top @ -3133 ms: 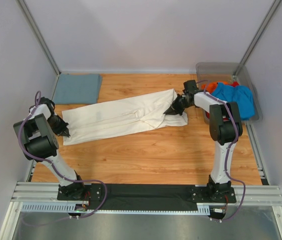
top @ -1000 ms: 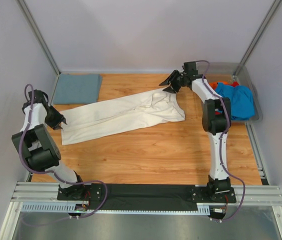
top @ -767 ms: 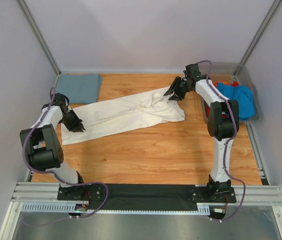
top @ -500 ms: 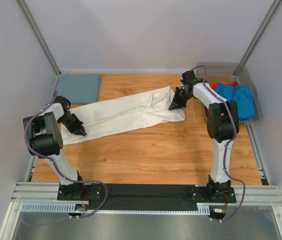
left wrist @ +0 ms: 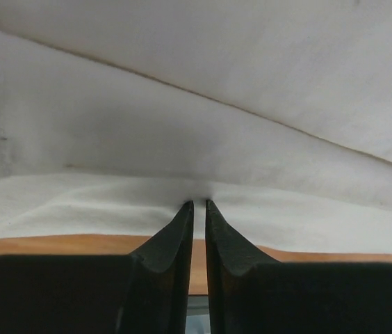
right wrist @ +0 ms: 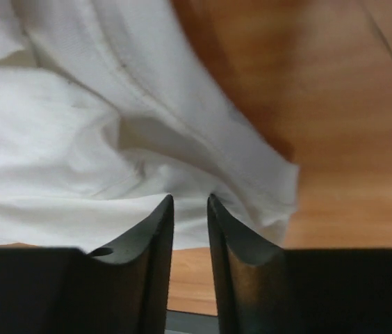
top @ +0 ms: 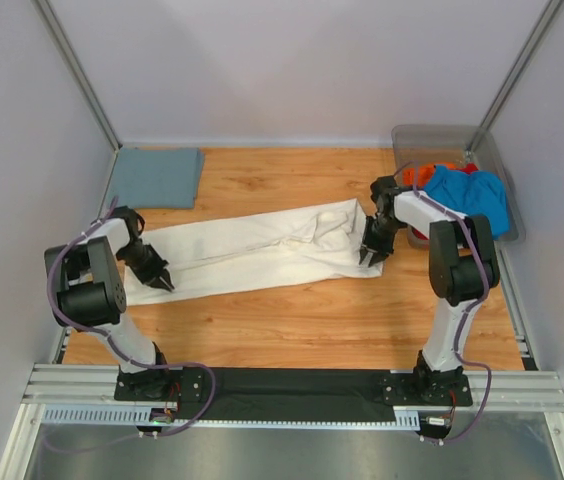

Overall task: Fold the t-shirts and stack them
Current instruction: Fold the tshirt

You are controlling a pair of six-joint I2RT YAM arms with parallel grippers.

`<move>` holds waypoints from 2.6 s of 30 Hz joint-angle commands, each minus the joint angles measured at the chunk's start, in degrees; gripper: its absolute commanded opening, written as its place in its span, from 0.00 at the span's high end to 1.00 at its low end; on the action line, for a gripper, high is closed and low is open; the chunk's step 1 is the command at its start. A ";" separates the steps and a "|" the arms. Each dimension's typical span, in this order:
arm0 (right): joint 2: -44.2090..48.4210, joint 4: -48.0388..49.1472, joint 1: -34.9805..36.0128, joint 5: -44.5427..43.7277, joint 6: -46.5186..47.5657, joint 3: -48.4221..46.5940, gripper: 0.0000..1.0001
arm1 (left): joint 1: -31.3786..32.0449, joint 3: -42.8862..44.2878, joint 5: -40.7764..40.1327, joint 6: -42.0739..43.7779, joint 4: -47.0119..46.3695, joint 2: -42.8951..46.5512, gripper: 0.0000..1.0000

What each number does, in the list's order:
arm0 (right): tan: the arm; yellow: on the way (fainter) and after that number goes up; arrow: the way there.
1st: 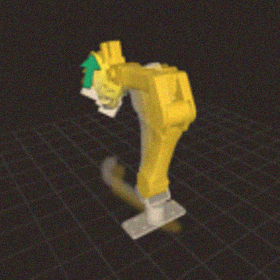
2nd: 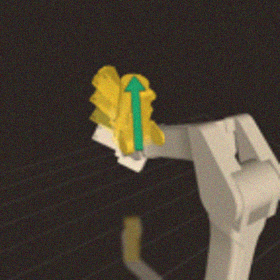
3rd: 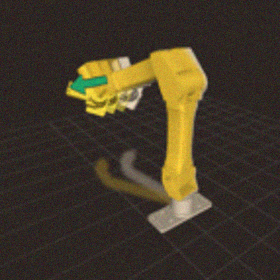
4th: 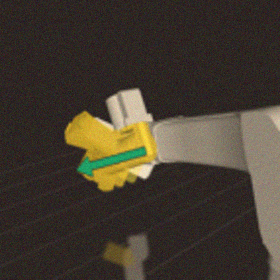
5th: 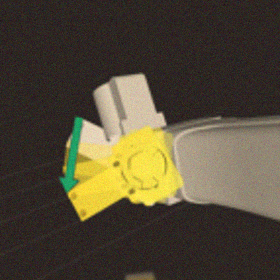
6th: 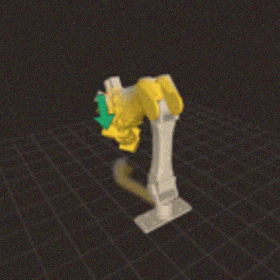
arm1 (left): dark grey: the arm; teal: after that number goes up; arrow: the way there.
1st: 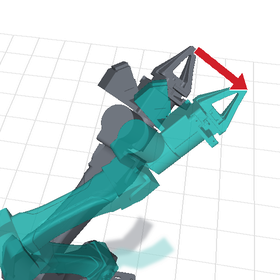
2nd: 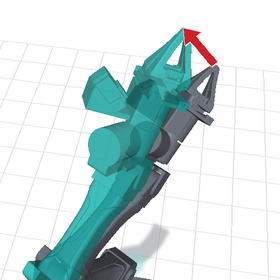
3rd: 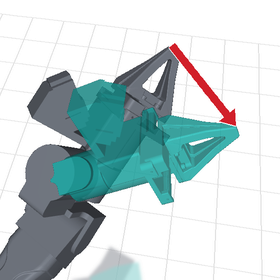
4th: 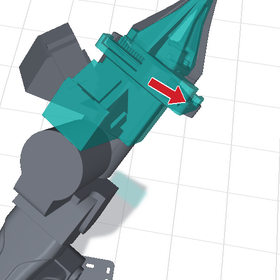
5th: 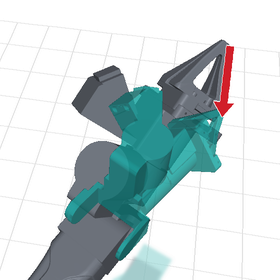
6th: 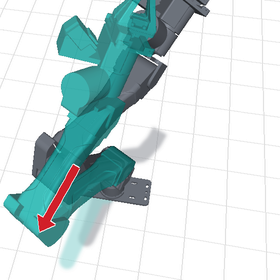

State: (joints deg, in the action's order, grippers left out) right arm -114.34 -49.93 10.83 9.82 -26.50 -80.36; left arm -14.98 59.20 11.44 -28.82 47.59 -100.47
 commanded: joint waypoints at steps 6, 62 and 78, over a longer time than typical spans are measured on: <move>15.30 -4.21 2.96 -5.28 5.93 -1.36 0.45 | 1.62 -5.16 -3.27 2.10 5.23 20.29 0.67; 1.94 9.07 17.57 2.66 -2.07 -8.50 0.60 | 13.94 3.12 -16.20 10.80 1.89 11.26 0.67; -3.33 9.51 10.53 6.79 1.80 -12.80 0.47 | 7.86 -2.95 -8.63 5.88 -1.10 9.85 0.72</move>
State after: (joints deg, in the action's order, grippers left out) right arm -117.05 -42.24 20.99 16.25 -27.16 -90.21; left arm -7.03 56.16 0.51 -21.45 47.40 -93.32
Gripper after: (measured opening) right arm 0.524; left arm 0.280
